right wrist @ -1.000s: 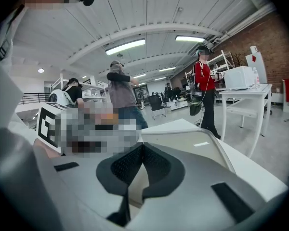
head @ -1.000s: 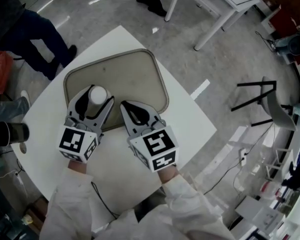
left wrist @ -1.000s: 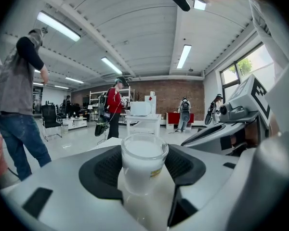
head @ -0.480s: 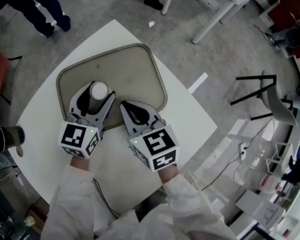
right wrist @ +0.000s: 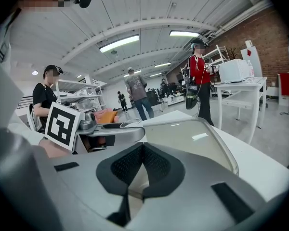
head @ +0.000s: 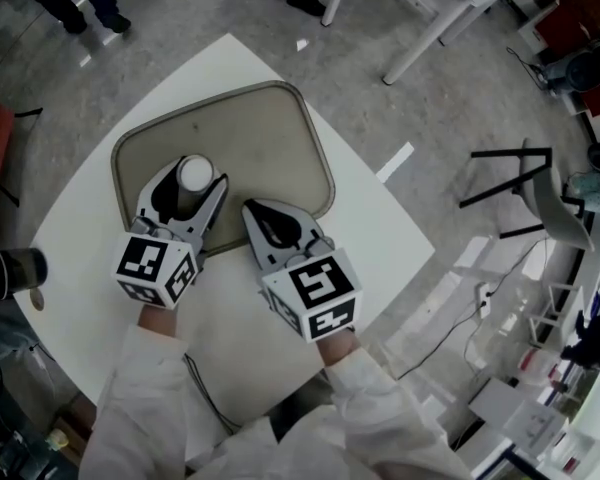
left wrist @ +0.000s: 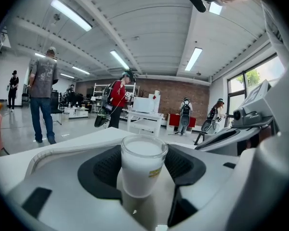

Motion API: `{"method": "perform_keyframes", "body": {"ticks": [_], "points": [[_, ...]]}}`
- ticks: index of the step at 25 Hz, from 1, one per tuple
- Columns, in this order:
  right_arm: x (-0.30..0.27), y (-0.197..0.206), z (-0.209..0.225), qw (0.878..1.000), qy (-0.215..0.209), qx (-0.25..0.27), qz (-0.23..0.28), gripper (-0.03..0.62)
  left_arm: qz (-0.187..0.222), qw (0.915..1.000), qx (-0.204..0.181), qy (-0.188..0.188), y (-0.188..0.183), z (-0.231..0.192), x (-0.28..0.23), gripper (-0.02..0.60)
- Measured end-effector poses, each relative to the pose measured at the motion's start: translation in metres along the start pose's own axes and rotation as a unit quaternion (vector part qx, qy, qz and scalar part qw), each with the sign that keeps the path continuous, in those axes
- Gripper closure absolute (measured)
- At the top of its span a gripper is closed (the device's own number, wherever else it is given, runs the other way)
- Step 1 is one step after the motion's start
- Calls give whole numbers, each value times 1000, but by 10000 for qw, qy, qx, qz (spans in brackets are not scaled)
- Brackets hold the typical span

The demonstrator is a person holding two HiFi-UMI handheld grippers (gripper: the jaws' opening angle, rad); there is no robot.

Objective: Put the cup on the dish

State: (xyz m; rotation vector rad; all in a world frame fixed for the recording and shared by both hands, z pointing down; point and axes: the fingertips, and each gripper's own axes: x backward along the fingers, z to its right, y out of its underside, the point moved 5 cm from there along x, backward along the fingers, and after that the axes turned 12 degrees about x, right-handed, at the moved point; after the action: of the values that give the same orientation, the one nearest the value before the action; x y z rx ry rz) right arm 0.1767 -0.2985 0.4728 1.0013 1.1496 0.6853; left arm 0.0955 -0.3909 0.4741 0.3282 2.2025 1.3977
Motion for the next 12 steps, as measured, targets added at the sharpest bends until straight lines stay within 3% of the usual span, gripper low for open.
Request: {"method": "perform_keyframes", "body": {"ticks": [12], "points": [[7, 2, -6, 10000, 48, -19, -50, 583, -67, 9998, 80, 147, 1, 1, -1, 311]]}}
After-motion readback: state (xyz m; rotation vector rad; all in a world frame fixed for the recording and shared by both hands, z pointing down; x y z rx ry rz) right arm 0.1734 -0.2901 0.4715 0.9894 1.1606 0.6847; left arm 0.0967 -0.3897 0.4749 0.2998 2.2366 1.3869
